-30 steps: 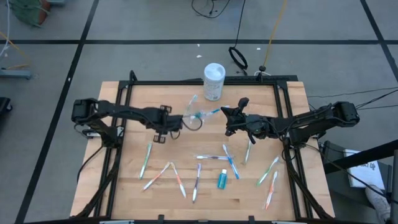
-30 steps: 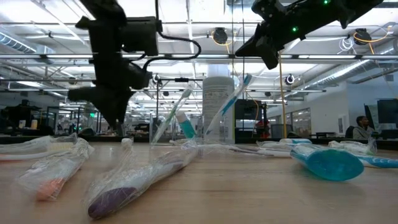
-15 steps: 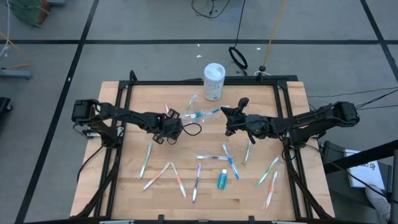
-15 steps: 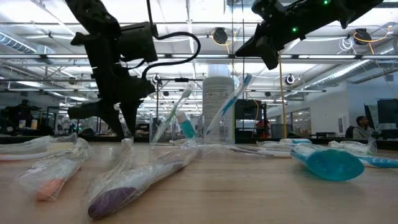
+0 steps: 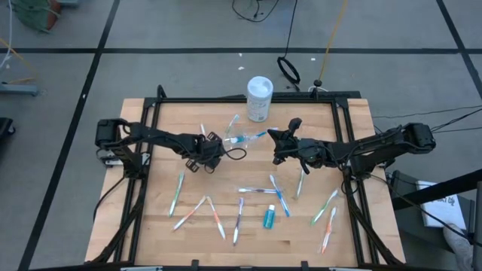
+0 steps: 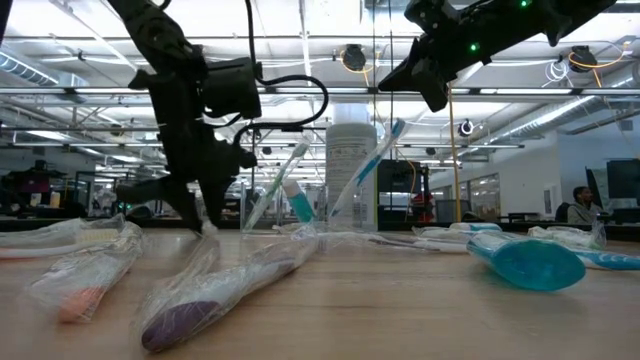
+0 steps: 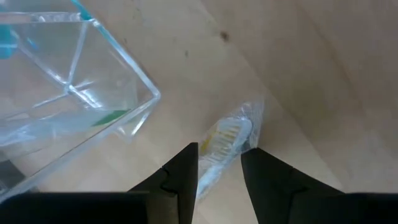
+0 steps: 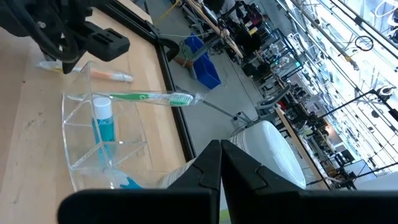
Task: Pick & Place toothbrushing station
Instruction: Put the orange toothbrush into the transparent organizer
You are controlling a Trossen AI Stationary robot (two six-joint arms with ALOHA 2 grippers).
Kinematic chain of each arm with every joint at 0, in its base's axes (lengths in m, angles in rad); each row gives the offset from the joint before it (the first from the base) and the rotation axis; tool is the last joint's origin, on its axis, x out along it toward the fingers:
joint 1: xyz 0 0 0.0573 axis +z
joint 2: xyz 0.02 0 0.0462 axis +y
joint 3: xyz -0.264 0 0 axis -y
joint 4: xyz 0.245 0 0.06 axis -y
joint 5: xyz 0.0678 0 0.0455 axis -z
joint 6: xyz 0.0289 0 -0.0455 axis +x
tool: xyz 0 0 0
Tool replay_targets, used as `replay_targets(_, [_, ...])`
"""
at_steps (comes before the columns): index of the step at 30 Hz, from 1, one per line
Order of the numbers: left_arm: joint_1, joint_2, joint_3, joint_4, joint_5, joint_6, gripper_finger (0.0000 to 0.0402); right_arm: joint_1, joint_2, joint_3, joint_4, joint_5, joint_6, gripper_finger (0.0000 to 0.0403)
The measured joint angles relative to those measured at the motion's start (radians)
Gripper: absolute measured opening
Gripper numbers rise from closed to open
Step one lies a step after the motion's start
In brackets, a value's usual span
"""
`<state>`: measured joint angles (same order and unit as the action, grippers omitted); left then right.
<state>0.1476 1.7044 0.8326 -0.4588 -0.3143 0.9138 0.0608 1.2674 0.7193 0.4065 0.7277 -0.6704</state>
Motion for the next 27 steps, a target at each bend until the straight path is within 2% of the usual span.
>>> replay_targets(5, [0.001, 0.002, -0.002, 0.004, 0.012, -0.018, 0.0115, 0.0, 0.0, 0.0, 0.0, 0.0, 0.0, 0.0])
replay_targets(12, [-0.025, 0.001, -0.003, 0.006, 0.017, -0.062, 0.0015, 0.0, 0.0, 0.0, 0.0, 0.0, 0.0, 0.0])
replay_targets(17, [-0.094, 0.005, 0.034, -0.033, -0.007, -0.163, 0.0028, 0.0, 0.0, 0.0, 0.0, 0.0, -0.001, 0.0])
replay_targets(20, [-0.165, 0.007, 0.078, -0.073, -0.021, -0.171, 0.0024, 0.0, 0.0, 0.0, 0.0, 0.0, -0.008, 0.0])
replay_targets(23, [-0.22, 0.007, 0.148, -0.103, -0.028, -0.231, 0.0008, 0.0, 0.0, 0.0, 0.0, 0.0, -0.007, 0.0])
replay_targets(27, [-0.275, 0.005, 0.274, -0.156, -0.045, -0.33, 0.0017, 0.0, 0.0, 0.0, 0.0, 0.0, -0.005, 0.0])
